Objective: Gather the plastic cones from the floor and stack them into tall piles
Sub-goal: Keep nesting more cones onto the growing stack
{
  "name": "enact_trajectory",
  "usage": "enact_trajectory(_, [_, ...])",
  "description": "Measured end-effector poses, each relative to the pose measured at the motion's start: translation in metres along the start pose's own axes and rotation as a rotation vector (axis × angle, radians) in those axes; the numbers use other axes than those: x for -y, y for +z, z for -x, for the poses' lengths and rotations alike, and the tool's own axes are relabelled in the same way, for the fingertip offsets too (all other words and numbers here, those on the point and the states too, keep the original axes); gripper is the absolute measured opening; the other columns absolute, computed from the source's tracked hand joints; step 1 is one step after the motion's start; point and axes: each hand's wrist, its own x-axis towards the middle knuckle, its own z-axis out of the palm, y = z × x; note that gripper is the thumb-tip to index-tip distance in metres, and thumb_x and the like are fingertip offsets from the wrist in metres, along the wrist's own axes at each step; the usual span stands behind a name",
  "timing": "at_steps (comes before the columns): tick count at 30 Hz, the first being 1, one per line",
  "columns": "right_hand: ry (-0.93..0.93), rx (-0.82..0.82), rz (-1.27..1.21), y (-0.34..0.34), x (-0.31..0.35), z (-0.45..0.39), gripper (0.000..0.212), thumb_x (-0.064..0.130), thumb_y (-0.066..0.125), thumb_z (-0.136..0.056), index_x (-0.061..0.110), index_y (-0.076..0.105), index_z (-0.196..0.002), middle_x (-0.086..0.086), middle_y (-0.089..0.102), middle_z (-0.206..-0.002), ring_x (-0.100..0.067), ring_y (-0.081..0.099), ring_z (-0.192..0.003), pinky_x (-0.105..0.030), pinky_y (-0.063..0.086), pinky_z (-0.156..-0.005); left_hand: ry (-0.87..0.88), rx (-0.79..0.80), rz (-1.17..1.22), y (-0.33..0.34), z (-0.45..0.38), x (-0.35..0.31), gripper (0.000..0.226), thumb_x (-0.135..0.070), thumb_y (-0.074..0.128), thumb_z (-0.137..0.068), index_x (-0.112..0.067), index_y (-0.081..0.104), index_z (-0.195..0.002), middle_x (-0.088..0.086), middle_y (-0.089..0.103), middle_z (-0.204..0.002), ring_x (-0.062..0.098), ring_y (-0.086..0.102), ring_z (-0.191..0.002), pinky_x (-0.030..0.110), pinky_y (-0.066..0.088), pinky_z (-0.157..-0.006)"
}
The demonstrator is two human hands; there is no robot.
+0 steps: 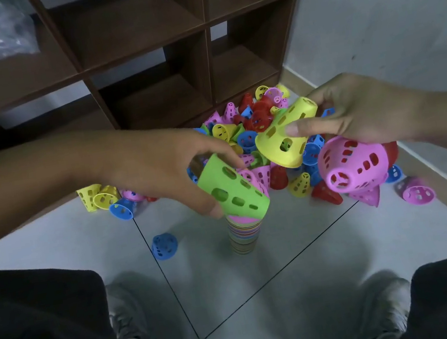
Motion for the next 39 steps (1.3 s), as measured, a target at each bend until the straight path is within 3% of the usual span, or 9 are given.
enact_trajectory(4, [-0.015,0.039,0.018,0.001,-0.001,0.001,0.030,0.060,0.069,-0.077,0.038,0.079,-0.096,0.020,0.076,-0.096,0.004,0.067,-0.091,-0.015,0.046,-0.088,0.031,-0.008,0.067,-0.010,0.005,-0.003,0.056,-0.034,0.083,-0.072,-0.033,0.064,-0.125,-0.026,0.071,-0.110,-0.002,0.069,-0.100,0.014,0.053,-0.079])
enact_trajectory(11, [-0.018,0.039,0.028,0.002,-0.007,0.001,0.038,0.065,0.068,-0.072,0.034,0.080,-0.091,0.017,0.076,-0.100,0.003,0.066,-0.096,-0.017,0.045,-0.094,0.020,-0.179,0.041,-0.010,0.000,-0.007,0.048,-0.047,0.084,-0.067,-0.035,0.067,-0.110,-0.015,0.072,-0.105,0.008,0.070,-0.094,0.034,0.061,-0.081])
enact_trajectory(14, [-0.016,0.046,0.022,0.001,-0.009,0.003,0.032,0.062,0.068,-0.073,0.037,0.080,-0.089,0.024,0.075,-0.095,0.009,0.064,-0.091,-0.014,0.042,-0.085,0.015,-0.255,0.067,-0.006,-0.005,-0.011,0.054,-0.053,0.082,-0.063,-0.033,0.066,-0.110,-0.015,0.071,-0.105,0.007,0.069,-0.093,0.033,0.060,-0.079])
enact_trajectory(19, [-0.001,0.064,0.053,-0.001,-0.016,0.004,0.033,0.063,0.067,-0.074,0.037,0.079,-0.090,0.024,0.074,-0.091,0.009,0.065,-0.087,-0.014,0.043,-0.082,0.038,-0.284,0.183,-0.002,-0.011,-0.013,0.045,-0.041,0.080,-0.073,-0.031,0.062,-0.113,-0.016,0.071,-0.109,0.005,0.071,-0.096,0.025,0.060,-0.082])
enact_trajectory(25, [-0.017,0.082,0.063,-0.003,-0.028,0.003,0.033,0.062,0.068,-0.077,0.035,0.079,-0.093,0.022,0.075,-0.095,0.004,0.067,-0.091,-0.019,0.047,-0.085,0.041,-0.228,0.247,0.007,-0.020,-0.004,0.049,-0.037,0.077,-0.080,-0.031,0.052,-0.122,-0.013,0.069,-0.120,0.009,0.070,-0.106,0.036,0.058,-0.092])
enact_trajectory(28, [-0.049,0.068,0.144,-0.004,-0.036,-0.001,0.030,0.063,0.068,-0.080,0.036,0.073,-0.092,0.019,0.074,-0.087,-0.005,0.071,-0.087,-0.020,0.052,-0.075,0.037,-0.245,0.229,0.018,-0.026,0.004,0.049,-0.034,0.081,-0.081,-0.034,0.052,-0.120,-0.013,0.064,-0.123,0.002,0.065,-0.108,0.023,0.057,-0.086])
enact_trajectory(32, [-0.087,0.066,0.152,-0.004,-0.039,-0.002,0.027,0.062,0.068,-0.082,0.038,0.070,-0.096,0.021,0.073,-0.087,0.000,0.071,-0.086,-0.016,0.053,-0.073,0.036,-0.322,0.126,0.035,-0.036,0.012,0.053,-0.032,0.089,-0.073,-0.030,0.060,-0.118,-0.021,0.061,-0.116,-0.010,0.055,-0.108,0.007,0.046,-0.084])
enact_trajectory(35, [-0.097,0.089,0.102,-0.005,-0.033,0.001,0.031,0.062,0.069,-0.080,0.035,0.073,-0.095,0.023,0.074,-0.086,0.000,0.072,-0.083,-0.017,0.054,-0.073,0.031,-0.379,0.004,0.048,-0.044,0.019,0.054,-0.033,0.092,-0.070,-0.029,0.063,-0.115,-0.016,0.059,-0.115,-0.003,0.055,-0.106,0.014,0.047,-0.086])
enact_trajectory(39, [-0.065,0.089,0.023,-0.005,-0.018,0.007,0.030,0.059,0.069,-0.075,0.036,0.079,-0.091,0.023,0.075,-0.093,0.007,0.067,-0.090,-0.017,0.046,-0.086,0.050,-0.401,-0.081,0.058,-0.050,0.022,0.052,-0.024,0.090,-0.071,-0.023,0.063,-0.116,-0.008,0.057,-0.115,0.000,0.049,-0.103,0.004,0.039,-0.077])
